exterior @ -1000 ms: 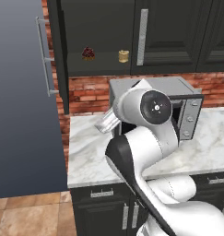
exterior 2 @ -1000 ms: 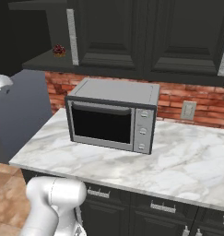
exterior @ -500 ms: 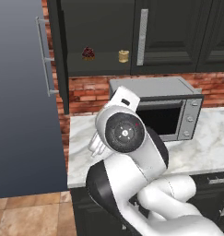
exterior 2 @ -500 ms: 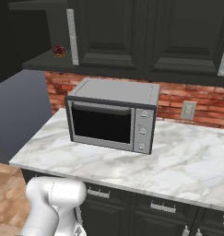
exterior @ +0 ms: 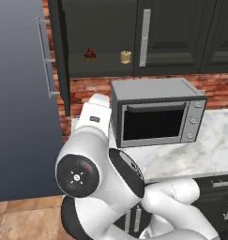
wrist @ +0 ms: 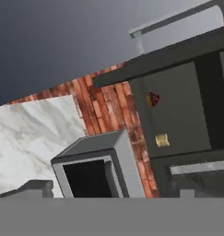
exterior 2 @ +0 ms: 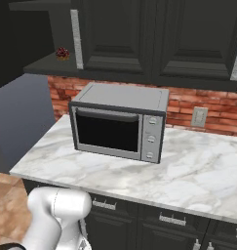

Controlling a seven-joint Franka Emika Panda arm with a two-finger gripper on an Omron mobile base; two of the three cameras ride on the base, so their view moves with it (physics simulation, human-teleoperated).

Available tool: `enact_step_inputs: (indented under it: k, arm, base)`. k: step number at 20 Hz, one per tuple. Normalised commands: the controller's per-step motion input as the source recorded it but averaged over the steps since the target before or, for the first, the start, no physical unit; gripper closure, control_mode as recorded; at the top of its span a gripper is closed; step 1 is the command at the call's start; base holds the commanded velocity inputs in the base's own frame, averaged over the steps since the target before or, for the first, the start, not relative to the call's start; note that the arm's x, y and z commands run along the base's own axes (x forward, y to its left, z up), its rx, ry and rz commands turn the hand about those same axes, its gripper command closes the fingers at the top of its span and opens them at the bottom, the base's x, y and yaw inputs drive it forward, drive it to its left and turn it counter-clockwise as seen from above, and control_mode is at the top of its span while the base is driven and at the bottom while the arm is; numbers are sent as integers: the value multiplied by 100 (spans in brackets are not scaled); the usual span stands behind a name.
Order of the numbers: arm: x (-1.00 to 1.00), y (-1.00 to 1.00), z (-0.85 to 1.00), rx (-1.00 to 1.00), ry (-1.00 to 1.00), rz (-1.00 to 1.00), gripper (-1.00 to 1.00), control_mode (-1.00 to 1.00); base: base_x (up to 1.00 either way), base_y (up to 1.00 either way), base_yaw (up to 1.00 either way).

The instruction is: Pick the candle and candle from the dining table and place them in the open cabinet. Close the cabinet after placing the objects.

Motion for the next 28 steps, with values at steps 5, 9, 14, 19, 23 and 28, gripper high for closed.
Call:
enact_step_inputs:
  k: [5,9,14,19,23,28]
  arm:
    - [-1,39,0,-24,-15,0,-100,-100]
    - [14,38,0,-20,-12,0,-100,-100]
    - [49,33,0,-13,-5,0,-100,-100]
    - [45,44,0,-2,-1,-1,-100,-100]
    - [28,55,0,0,0,-1,-100,-100]
    - [35,49,0,0,0,-2,-100,-100]
  base:
    - [0,0,0]
    - [0,0,0]
    - [0,0,0]
    - [0,0,0]
    - [0,0,0]
    - [0,0,0]
